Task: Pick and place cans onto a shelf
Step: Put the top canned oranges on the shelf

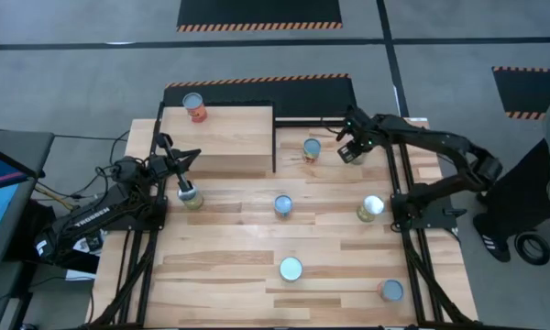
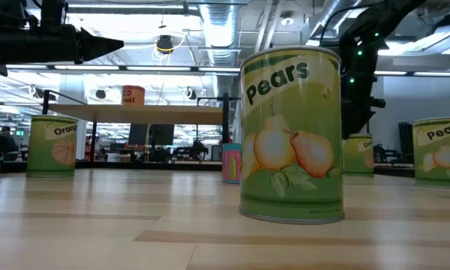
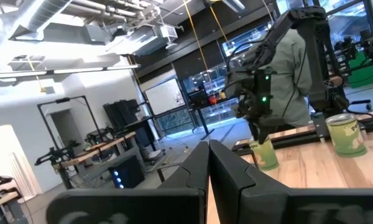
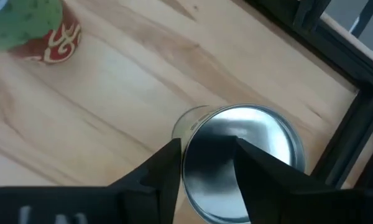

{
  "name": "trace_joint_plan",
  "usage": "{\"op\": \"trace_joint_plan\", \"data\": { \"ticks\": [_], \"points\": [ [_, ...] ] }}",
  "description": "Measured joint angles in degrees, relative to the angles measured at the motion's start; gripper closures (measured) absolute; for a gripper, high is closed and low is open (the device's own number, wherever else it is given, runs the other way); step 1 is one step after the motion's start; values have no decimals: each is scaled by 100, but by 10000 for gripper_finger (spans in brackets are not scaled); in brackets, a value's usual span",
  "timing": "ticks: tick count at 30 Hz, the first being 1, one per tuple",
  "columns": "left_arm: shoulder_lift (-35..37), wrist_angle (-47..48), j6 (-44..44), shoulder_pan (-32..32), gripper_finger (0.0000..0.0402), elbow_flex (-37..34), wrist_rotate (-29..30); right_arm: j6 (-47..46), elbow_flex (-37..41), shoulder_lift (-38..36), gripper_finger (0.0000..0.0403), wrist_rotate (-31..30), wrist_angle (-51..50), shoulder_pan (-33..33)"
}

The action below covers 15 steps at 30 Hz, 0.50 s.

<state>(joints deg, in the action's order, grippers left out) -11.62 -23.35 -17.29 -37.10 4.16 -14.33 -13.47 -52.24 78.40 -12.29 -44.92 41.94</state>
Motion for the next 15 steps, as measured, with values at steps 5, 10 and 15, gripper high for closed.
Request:
{"op": "trace_joint_plan", "data": {
  "ticks": [5,10,15],
  "points": [
    [0,8,146,0,400,0,-2,-7,-181,238,289,-12,-28,16],
    [1,87,150,0,400,0,-4,-14,-337,331,342,17,-136,-78],
    [0,270,159,0,400,0,-6,-18,-378,338,379,69,-165,-185]
  ]
}}
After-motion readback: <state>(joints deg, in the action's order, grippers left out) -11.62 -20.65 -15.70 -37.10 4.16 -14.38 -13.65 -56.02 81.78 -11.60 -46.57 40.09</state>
